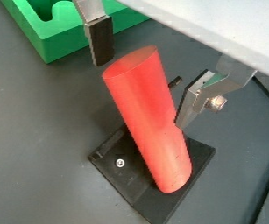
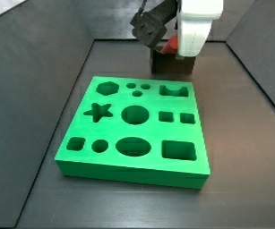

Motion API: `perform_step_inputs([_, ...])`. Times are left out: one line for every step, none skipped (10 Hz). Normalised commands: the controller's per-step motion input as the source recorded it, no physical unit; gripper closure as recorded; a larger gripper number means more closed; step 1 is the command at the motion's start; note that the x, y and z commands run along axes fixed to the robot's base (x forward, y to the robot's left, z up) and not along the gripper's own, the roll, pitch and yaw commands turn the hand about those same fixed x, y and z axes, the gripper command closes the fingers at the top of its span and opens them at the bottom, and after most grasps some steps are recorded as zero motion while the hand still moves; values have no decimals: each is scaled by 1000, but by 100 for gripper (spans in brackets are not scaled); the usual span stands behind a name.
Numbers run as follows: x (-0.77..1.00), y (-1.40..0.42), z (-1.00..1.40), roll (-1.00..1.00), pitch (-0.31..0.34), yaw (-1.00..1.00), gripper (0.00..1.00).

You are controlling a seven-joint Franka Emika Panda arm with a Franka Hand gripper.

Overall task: Pick up the oval object. Move up. Place the oval object on the fixture. Regrasp the oval object. Move to above the board. Insert the oval object.
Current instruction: Regrasp the oval object.

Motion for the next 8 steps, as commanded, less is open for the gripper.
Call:
perform_step_inputs([78,-9,6,-54,222,52,0])
perform_step_inputs([78,-9,7,-54,222,52,0])
perform_step_inputs([78,-9,7,-54,222,52,0])
perform_step_inputs([78,-9,7,-54,222,52,0])
perform_step_inputs([78,-9,6,-54,222,52,0])
perform_step_inputs([78,-9,7,-54,222,51,0])
perform_step_inputs([78,-9,7,-54,222,51,0])
perform_step_inputs([78,-9,6,-54,222,51,0])
